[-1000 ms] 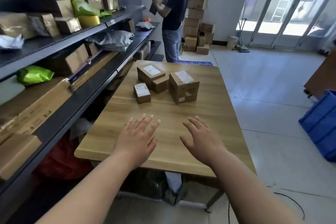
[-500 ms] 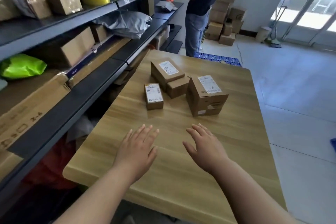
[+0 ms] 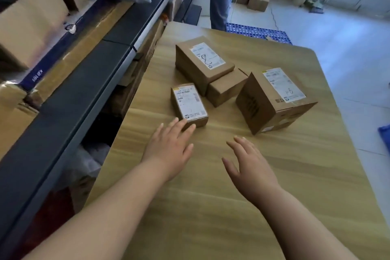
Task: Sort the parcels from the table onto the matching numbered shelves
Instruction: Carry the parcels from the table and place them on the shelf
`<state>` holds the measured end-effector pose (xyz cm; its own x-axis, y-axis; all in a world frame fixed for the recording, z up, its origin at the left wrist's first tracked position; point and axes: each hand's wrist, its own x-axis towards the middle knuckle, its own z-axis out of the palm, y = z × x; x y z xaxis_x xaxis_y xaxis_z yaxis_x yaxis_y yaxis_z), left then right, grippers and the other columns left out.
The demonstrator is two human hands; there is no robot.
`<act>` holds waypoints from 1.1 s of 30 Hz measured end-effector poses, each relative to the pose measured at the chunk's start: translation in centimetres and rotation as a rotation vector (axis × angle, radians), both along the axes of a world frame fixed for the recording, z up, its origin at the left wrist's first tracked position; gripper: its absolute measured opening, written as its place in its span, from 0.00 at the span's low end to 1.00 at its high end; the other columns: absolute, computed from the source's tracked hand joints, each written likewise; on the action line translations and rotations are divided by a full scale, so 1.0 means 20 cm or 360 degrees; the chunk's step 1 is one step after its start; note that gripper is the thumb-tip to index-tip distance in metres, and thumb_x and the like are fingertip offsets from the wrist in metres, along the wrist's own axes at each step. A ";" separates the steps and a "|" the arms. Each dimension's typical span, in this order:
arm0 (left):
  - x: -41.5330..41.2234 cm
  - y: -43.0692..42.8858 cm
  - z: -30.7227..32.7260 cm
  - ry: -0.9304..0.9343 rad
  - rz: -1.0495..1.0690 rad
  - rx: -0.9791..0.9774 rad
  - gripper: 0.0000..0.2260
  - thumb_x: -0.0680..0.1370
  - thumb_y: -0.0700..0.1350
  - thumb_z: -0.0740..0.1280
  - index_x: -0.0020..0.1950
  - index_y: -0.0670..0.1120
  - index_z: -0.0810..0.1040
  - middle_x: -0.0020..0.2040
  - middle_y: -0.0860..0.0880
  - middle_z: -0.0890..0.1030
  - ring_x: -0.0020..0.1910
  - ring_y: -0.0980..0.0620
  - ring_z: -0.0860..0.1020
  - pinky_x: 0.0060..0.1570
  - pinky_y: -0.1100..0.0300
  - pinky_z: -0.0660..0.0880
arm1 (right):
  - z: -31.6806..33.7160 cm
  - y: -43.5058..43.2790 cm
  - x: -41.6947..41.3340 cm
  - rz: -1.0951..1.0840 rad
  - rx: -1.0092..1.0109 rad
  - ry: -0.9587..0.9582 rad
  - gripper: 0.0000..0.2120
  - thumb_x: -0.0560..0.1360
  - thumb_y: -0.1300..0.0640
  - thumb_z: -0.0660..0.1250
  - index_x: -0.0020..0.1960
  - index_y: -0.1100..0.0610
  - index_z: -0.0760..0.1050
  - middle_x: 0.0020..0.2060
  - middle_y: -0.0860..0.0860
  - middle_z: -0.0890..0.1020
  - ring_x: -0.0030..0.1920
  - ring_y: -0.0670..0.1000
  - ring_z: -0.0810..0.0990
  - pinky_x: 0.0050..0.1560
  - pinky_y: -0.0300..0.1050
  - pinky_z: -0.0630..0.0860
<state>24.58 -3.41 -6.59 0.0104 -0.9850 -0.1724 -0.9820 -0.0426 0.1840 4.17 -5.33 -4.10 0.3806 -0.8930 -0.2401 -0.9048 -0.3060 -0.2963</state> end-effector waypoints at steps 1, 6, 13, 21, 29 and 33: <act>0.01 -0.04 -0.02 0.0002 -0.0010 -0.0017 0.25 0.83 0.55 0.49 0.79 0.55 0.48 0.80 0.53 0.47 0.78 0.53 0.45 0.76 0.52 0.43 | -0.01 -0.04 0.03 0.0000 -0.0022 0.0000 0.25 0.81 0.44 0.55 0.76 0.48 0.57 0.77 0.46 0.55 0.77 0.47 0.49 0.73 0.39 0.47; 0.02 -0.27 -0.14 -0.0020 -0.0040 -0.0066 0.26 0.83 0.53 0.50 0.79 0.53 0.46 0.80 0.52 0.44 0.78 0.53 0.43 0.75 0.53 0.41 | -0.06 -0.32 0.14 0.0037 -0.0158 0.0046 0.27 0.81 0.45 0.56 0.77 0.49 0.56 0.78 0.48 0.53 0.77 0.48 0.49 0.74 0.41 0.49; -0.01 -0.49 -0.32 -0.0043 -0.0068 0.0027 0.29 0.83 0.53 0.52 0.79 0.52 0.41 0.79 0.48 0.40 0.78 0.49 0.39 0.75 0.50 0.41 | -0.16 -0.78 0.36 0.0046 -0.0262 0.0184 0.29 0.80 0.48 0.57 0.78 0.49 0.51 0.79 0.50 0.47 0.78 0.52 0.46 0.75 0.49 0.53; 0.05 -0.32 -0.36 0.0000 -0.0181 0.0004 0.30 0.81 0.47 0.55 0.79 0.56 0.43 0.79 0.50 0.39 0.78 0.50 0.39 0.74 0.52 0.40 | -0.29 -0.96 0.41 0.0075 -0.0119 0.0286 0.33 0.80 0.52 0.59 0.78 0.45 0.45 0.78 0.45 0.41 0.78 0.54 0.39 0.74 0.55 0.54; 0.13 -0.16 -0.35 0.0207 0.0154 -0.0117 0.32 0.81 0.55 0.57 0.79 0.51 0.43 0.80 0.52 0.44 0.78 0.54 0.44 0.74 0.58 0.42 | -0.34 -0.73 0.35 0.0039 -0.0286 0.0003 0.31 0.80 0.55 0.59 0.79 0.50 0.49 0.78 0.47 0.51 0.78 0.54 0.42 0.75 0.51 0.52; 0.14 -0.17 -0.33 0.0627 0.0554 -0.0112 0.40 0.79 0.58 0.62 0.78 0.50 0.37 0.79 0.52 0.45 0.77 0.54 0.46 0.73 0.61 0.46 | -0.41 -0.52 0.24 0.0127 -0.0654 -0.0183 0.31 0.72 0.61 0.70 0.73 0.60 0.65 0.68 0.58 0.72 0.72 0.64 0.63 0.65 0.59 0.71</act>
<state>27.31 -6.77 -13.23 0.2866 -0.9442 -0.1625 -0.7681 -0.3278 0.5501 8.99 -15.68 -12.27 0.4559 -0.8722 0.1772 -0.8417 -0.4872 -0.2329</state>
